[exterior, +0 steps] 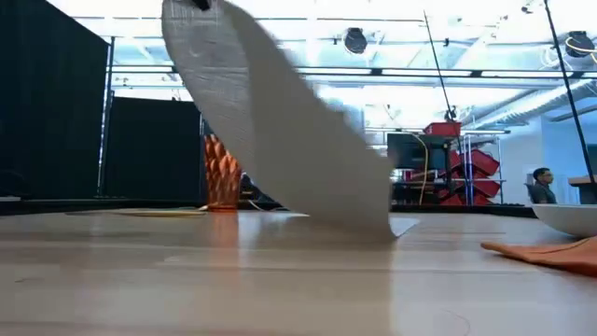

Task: Set table place
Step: Put the gray table mat on the center of the table

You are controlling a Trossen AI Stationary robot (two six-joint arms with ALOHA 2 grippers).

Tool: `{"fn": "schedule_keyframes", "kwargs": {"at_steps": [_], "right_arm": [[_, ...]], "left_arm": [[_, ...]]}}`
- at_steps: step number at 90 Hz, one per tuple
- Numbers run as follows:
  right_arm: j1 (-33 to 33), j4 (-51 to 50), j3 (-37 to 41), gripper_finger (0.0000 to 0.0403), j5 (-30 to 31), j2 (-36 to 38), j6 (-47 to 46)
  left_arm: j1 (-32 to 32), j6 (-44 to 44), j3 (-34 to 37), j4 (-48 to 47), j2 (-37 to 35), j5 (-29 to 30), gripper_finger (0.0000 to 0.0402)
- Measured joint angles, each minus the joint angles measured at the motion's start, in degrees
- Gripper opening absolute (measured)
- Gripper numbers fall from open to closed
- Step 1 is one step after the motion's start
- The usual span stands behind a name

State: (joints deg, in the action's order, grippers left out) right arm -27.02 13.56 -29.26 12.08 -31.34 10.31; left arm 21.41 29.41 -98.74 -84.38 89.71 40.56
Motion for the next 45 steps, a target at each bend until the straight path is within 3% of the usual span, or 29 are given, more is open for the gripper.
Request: {"fn": "schedule_keyframes", "kwargs": {"at_steps": [22,45], "right_arm": [[2.70,0.82,0.00,0.0102,-1.47,0.01,-0.20],[3.49,0.85,0.00,0.0102,-1.96,-0.04,-0.22]], "left_arm": [[3.15,-2.66,-0.04,7.99,3.39,-1.84,0.0000],[6.43,3.14,-0.07,7.96,7.09,-4.05,0.0000]]}}
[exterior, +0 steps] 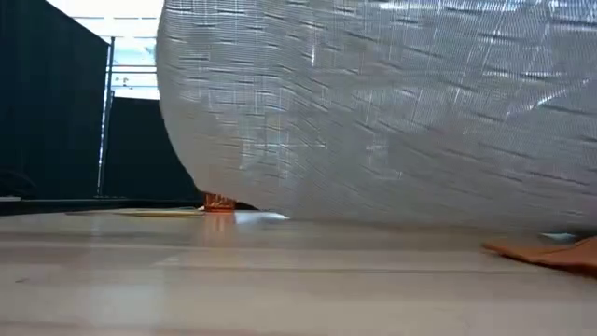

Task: Set table place
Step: Put the gray table mat on the center of the table

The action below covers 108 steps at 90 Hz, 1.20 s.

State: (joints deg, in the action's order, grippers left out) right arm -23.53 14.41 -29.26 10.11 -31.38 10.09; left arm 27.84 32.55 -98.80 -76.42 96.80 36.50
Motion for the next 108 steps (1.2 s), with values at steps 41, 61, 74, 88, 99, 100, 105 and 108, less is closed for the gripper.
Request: {"fn": "schedule_keyframes", "kwargs": {"at_steps": [41,61,74,88,99,100,105,108], "right_arm": [[-0.02,0.76,0.00,0.0102,-1.47,-0.02,-0.28],[-0.02,1.23,0.00,0.0102,-1.47,-0.02,-0.42],[-0.02,1.23,0.00,0.0102,-1.47,-0.02,-0.42],[-0.02,1.23,0.00,0.0102,-1.45,-0.02,-0.42],[-0.02,1.27,0.00,0.0102,-1.45,-0.02,-0.42],[-0.02,1.29,0.00,0.0102,-1.45,-0.02,-0.42],[-0.02,1.49,0.00,0.0102,-1.44,-0.03,-0.42],[-0.02,1.70,0.00,0.0102,-1.44,-0.04,-0.42]], "left_arm": [[4.73,15.22,9.17,0.96,0.21,-3.86,0.0000],[5.19,15.21,15.03,11.40,0.23,-8.23,0.0000],[6.68,16.68,15.45,12.72,0.23,-9.03,0.0000],[8.83,18.15,15.45,14.64,0.23,-9.34,0.0000],[10.08,18.90,15.45,14.58,0.25,-9.55,0.0000],[10.17,19.01,15.45,14.57,0.25,-9.56,0.0000],[10.58,19.33,15.46,14.35,0.25,-9.61,0.0000],[10.87,19.61,15.68,14.43,0.25,-9.61,0.0000]]}}
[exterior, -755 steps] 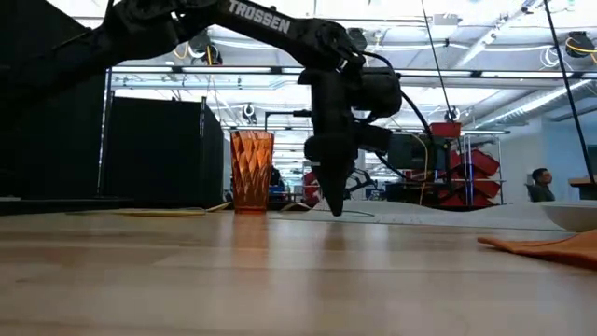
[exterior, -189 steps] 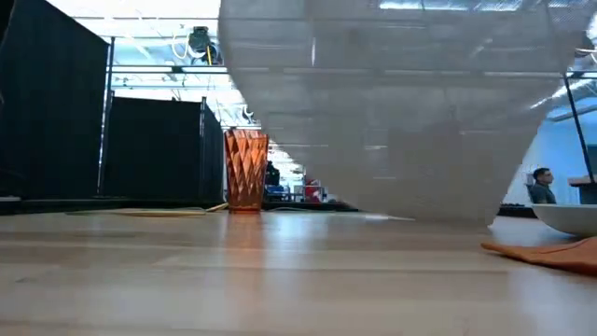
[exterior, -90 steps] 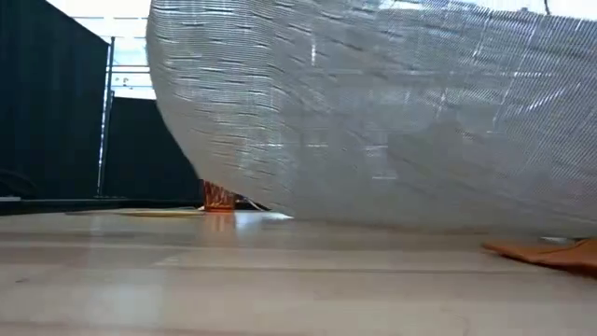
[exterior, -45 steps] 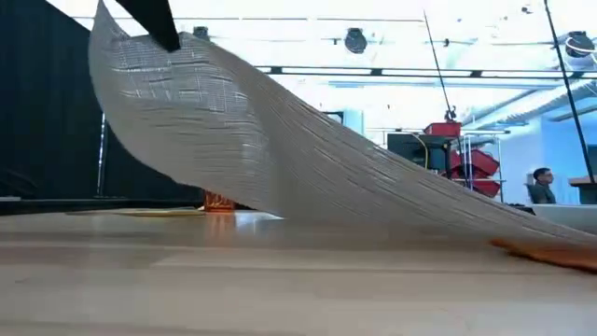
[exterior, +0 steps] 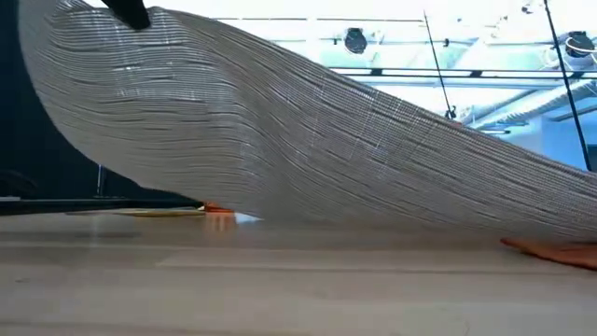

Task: Set table place
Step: Put the gray table mat on the center of the table

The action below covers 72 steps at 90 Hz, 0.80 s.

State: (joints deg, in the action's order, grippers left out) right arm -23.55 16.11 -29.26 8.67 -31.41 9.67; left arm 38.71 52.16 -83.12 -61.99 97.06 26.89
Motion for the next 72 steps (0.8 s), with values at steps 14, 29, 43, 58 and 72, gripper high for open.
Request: {"fn": "schedule_keyframes", "kwargs": {"at_steps": [14,29,43,58,72], "right_arm": [[0.00,0.41,0.00,0.0102,0.02,0.02,0.00],[-0.02,0.41,0.00,0.0102,0.12,0.02,0.00],[-0.02,-0.10,0.00,0.0102,0.19,0.02,-0.67],[0.00,-1.93,0.02,0.0102,0.17,-0.01,-2.24],[0.00,-2.21,0.02,0.0102,0.13,-0.01,-2.83]], "left_arm": [[0.77,1.46,3.31,1.11,0.00,-1.99,0.0000],[0.73,0.99,7.91,8.03,0.07,-4.42,0.0000],[0.71,-0.41,8.53,10.68,0.07,-4.37,0.0003],[0.89,-0.11,8.53,10.80,0.07,-4.39,0.0033],[1.19,-0.02,8.53,12.89,0.07,-5.05,0.0073]]}}
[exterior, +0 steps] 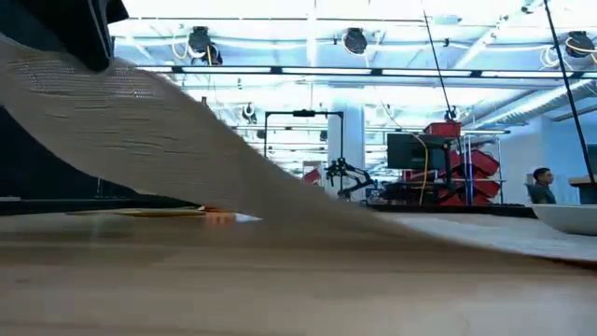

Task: Set table place
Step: Put the gray table mat on the center of the table, then fold the orange table napkin

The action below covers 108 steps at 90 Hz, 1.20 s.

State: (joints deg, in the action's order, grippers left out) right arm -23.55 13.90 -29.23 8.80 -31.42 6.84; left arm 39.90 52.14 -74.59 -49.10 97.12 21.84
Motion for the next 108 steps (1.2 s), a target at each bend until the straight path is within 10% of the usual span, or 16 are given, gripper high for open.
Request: {"fn": "schedule_keyframes", "kwargs": {"at_steps": [56,108], "right_arm": [[-5.45,-27.59,-0.53,0.0102,-6.63,-3.69,-35.18],[-17.79,-57.83,-19.67,0.0102,-17.92,-28.58,-61.04]], "left_arm": [[-0.79,-5.12,0.00,1.05,0.00,0.98,0.0133],[-8.34,-15.60,-0.04,-2.50,-0.02,3.80,0.0133]]}}
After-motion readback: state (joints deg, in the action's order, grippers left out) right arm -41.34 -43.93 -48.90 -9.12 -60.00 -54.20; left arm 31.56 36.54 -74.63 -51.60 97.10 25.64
